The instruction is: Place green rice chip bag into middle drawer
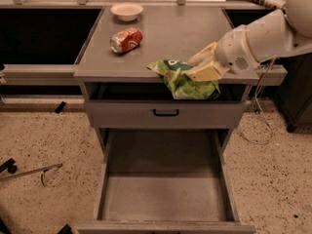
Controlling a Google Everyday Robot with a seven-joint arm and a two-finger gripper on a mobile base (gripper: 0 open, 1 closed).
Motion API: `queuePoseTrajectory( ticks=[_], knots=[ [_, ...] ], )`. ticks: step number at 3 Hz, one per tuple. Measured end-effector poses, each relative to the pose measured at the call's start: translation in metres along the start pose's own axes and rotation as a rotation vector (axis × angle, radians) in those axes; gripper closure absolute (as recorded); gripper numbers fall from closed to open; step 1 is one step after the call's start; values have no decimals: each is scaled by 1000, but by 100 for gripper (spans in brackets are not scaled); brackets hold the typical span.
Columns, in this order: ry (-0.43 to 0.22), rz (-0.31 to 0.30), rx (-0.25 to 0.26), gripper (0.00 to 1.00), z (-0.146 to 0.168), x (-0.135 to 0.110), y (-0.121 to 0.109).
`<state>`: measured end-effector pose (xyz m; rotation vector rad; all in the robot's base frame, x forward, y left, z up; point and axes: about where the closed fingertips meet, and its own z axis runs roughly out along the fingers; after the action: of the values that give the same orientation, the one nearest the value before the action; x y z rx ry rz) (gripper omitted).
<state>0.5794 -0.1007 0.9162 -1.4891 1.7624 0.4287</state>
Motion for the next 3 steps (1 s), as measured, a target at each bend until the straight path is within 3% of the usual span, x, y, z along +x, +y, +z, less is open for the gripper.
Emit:
queuePoseTrajectory(
  ticks=[1,2,3],
  knots=[
    [-105,-16,-65,100,-18,15,42],
    [-105,-16,-65,100,-18,15,42],
    [-133,2,-41,100,-16,29,57]
  ],
)
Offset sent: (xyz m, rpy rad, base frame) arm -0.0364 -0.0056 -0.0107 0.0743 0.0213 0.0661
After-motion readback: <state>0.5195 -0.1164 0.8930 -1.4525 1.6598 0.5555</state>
